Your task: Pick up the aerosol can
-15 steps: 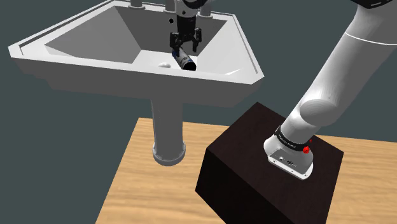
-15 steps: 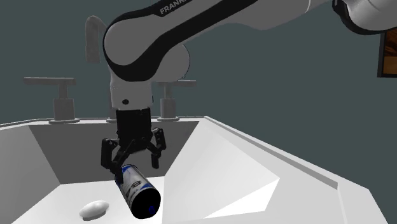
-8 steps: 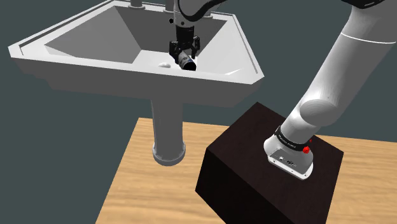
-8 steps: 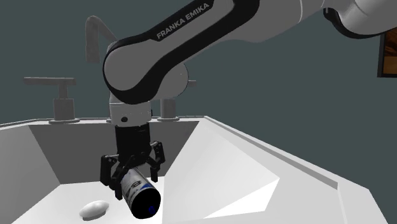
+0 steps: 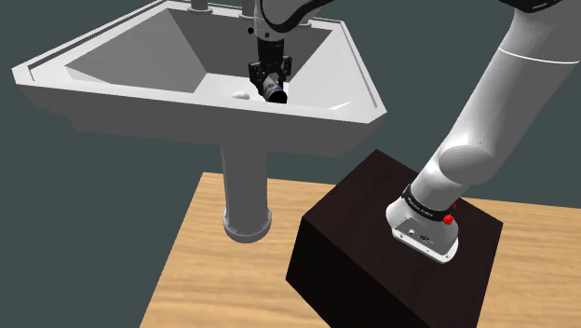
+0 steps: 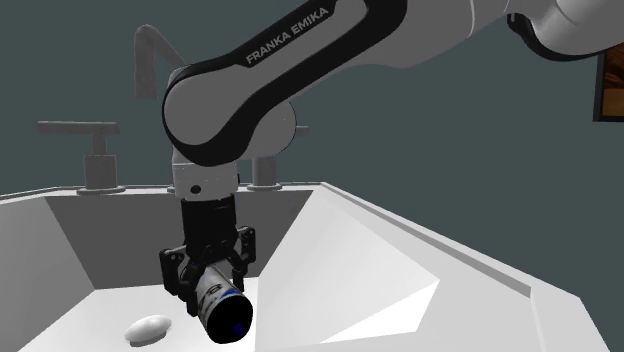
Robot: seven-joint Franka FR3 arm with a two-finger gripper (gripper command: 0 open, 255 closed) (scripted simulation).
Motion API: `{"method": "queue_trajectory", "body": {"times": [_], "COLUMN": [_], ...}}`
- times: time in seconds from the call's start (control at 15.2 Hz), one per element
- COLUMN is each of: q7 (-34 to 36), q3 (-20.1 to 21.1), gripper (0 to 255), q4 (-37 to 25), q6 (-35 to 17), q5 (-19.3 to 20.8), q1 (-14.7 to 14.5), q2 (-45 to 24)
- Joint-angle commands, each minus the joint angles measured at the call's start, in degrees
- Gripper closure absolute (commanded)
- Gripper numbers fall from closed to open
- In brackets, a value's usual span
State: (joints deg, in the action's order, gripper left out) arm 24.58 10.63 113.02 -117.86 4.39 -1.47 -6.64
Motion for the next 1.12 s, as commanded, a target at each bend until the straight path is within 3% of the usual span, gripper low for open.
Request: {"method": "queue_trajectory", "body": {"times": [0.0, 1.06], "q7": [0.0, -0.9], "q3": [0.0, 0.1], "gripper": [255, 255], "q4": [0.1, -7.3], "q6": [0.0, 10.1], "q5": [0.0, -0.8], "q1": [0.0, 0.1], "q2": [-0.1, 2.7]}}
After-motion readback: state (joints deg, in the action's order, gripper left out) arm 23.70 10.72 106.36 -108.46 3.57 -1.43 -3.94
